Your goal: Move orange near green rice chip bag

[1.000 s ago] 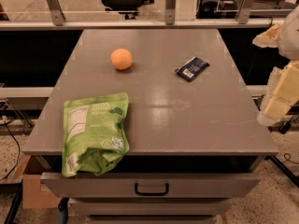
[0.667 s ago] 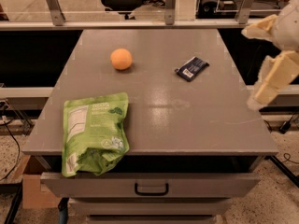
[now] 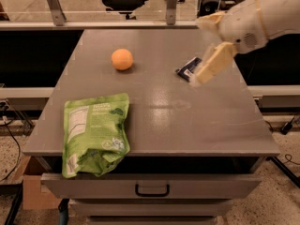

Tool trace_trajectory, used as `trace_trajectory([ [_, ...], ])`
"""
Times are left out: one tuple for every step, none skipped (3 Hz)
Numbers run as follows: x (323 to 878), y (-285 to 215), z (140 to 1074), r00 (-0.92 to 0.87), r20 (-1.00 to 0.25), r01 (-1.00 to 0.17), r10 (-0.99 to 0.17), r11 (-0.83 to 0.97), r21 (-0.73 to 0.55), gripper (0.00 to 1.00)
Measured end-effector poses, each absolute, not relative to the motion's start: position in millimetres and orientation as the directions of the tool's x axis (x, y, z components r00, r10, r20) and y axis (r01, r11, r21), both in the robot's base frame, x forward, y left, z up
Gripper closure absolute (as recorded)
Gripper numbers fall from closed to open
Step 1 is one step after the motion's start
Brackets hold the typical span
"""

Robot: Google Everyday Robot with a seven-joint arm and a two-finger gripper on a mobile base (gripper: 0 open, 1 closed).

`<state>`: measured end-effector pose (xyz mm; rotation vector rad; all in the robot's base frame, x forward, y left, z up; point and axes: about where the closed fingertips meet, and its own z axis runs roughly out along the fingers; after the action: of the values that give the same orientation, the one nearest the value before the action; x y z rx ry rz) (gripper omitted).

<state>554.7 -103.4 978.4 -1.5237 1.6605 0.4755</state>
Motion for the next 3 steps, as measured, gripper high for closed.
trace_trajectory([
  [572.3,-95.2,982.4,0.072,-0.781,-0.932,-0.620,0.237,-0.274,0.00],
  [573.7,-91.3,979.6,0.065,-0.787,-0.929,-0.613,0.252,-0.273,0.00],
  [608.7,-86.7,950.6,0.005,-0.810,-0.909,-0.586,0.335,-0.247,0.00],
])
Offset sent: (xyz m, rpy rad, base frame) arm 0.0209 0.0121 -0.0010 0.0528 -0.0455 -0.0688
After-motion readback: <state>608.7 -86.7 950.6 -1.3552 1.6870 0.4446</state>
